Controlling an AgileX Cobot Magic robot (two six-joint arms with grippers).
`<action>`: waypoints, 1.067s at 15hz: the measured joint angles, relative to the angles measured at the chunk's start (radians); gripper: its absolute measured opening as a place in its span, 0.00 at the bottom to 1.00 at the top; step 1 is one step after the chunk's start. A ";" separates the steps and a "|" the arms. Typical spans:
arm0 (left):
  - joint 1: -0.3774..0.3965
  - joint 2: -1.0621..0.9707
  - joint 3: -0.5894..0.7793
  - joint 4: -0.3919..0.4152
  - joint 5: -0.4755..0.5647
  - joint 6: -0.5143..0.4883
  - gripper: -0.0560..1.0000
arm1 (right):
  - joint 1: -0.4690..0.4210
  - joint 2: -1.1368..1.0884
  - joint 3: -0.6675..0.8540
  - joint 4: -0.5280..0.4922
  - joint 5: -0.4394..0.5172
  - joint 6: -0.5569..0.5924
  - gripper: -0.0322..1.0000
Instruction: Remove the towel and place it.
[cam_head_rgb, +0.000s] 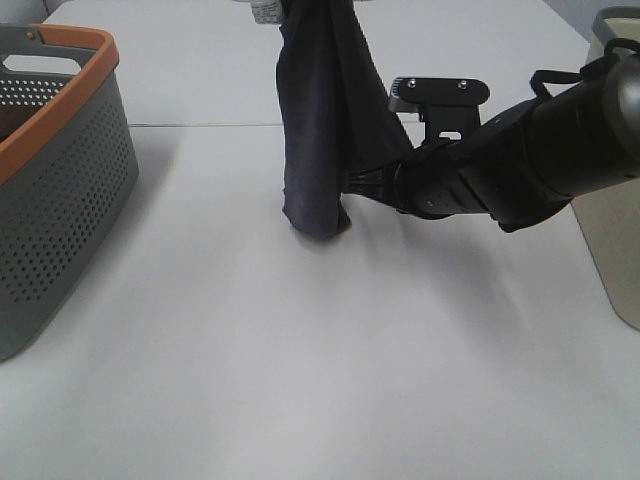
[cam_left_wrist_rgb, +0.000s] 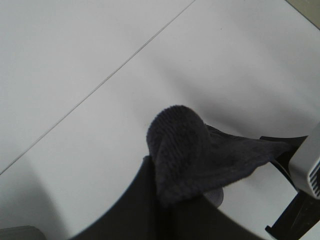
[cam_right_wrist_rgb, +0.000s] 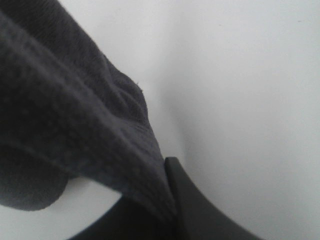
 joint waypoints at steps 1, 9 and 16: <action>0.000 0.000 0.000 0.000 0.000 0.000 0.06 | 0.000 0.000 0.000 0.000 0.007 -0.028 0.03; 0.000 0.000 0.000 -0.001 0.044 0.001 0.06 | 0.000 -0.098 0.000 0.000 0.396 -0.406 0.03; 0.000 0.000 0.000 -0.002 0.081 0.001 0.06 | 0.000 -0.128 0.000 -0.619 0.769 0.247 0.03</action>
